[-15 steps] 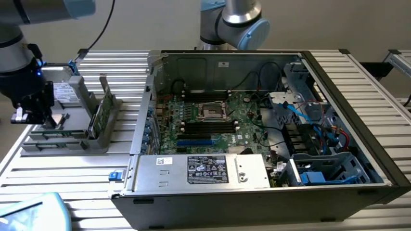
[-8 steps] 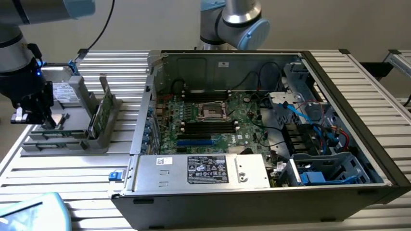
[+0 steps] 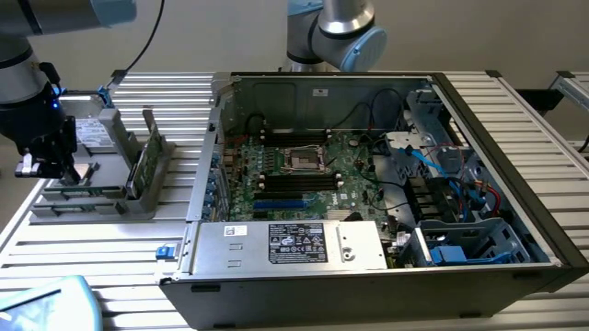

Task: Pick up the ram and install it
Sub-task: 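Pick up the ram and move it above insertion slot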

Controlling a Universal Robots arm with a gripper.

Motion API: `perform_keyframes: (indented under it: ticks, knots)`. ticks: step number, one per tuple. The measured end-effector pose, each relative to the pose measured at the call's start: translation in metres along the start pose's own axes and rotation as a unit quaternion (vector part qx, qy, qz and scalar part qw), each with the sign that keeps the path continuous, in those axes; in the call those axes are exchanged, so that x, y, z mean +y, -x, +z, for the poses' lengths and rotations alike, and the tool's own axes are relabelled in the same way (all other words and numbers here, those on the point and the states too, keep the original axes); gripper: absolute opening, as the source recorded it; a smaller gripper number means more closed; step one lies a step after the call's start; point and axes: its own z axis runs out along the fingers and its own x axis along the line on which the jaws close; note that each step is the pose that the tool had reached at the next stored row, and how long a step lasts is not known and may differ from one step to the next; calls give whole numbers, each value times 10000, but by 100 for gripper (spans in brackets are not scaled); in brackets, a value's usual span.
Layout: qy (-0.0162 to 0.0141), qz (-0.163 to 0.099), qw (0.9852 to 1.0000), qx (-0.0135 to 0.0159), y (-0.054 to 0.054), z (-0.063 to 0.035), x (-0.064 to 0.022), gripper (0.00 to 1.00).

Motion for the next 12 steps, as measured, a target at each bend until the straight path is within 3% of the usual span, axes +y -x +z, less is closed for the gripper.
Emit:
perform_keyframes:
  ticks: [5,7,8,12]
  knots:
    - [0,0,10000,0,0,0,0,36]
    - [-2,0,10000,0,0,11,7,36]
    - [-3,0,10000,0,1,25,15,43]
    - [-3,-12,10000,2,2,101,60,43]
